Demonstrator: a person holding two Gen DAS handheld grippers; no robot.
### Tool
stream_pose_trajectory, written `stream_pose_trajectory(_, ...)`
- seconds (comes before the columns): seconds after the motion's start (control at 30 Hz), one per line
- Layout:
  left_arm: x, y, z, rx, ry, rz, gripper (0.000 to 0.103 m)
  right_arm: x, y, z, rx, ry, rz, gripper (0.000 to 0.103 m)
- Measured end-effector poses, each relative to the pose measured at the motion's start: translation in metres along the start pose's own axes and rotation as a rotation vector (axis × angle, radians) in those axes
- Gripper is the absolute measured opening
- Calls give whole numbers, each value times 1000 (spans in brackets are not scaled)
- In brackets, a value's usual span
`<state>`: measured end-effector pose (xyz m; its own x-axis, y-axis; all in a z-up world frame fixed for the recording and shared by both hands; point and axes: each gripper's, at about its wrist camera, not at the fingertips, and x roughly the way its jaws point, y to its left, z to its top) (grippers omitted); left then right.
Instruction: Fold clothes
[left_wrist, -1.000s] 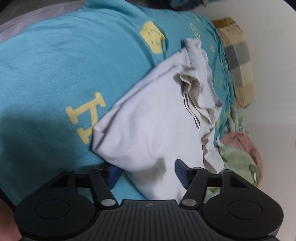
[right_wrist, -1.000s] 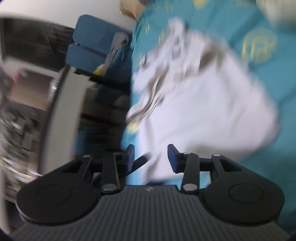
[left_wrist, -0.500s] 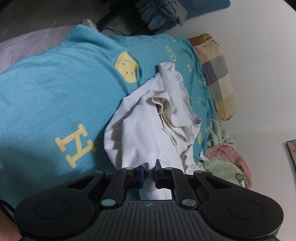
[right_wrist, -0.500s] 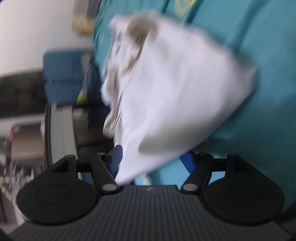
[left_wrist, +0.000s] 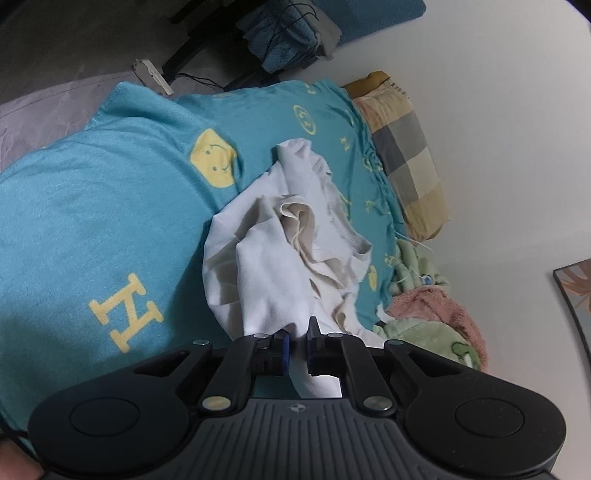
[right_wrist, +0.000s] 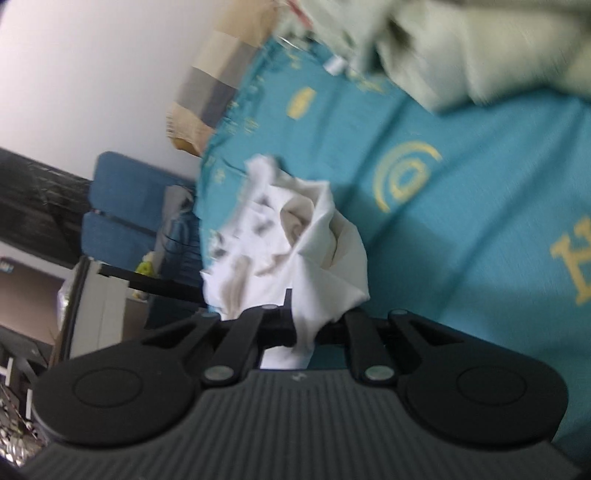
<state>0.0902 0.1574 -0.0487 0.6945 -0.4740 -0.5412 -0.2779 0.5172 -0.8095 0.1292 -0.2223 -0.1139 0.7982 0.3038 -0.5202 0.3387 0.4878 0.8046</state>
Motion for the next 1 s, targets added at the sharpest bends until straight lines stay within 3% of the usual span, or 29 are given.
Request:
stream_pose_trajectory(0.37,-80,-70,-6,56,-49,-30,8,-79,62,11,-70,-23,21,9)
stream_pose_trajectory(0.53,-130,-79,-33,110,-41,-61,8,-137,62,-6,-97,-25,46,9)
stream_pose_trajectory(0.67,-158,-78,-57,145,16,-69,8,-179,47,-23,-84,-20,30,9)
stream_pose_trajectory(0.83,-146,-89,-52,153,41,-50,8,-174,44,-14,-78,-13,11,9)
stream_pose_trajectory(1.0,-91,-107,-17,139,30,-21,8,-127,51,13,-47,-19,-3,10)
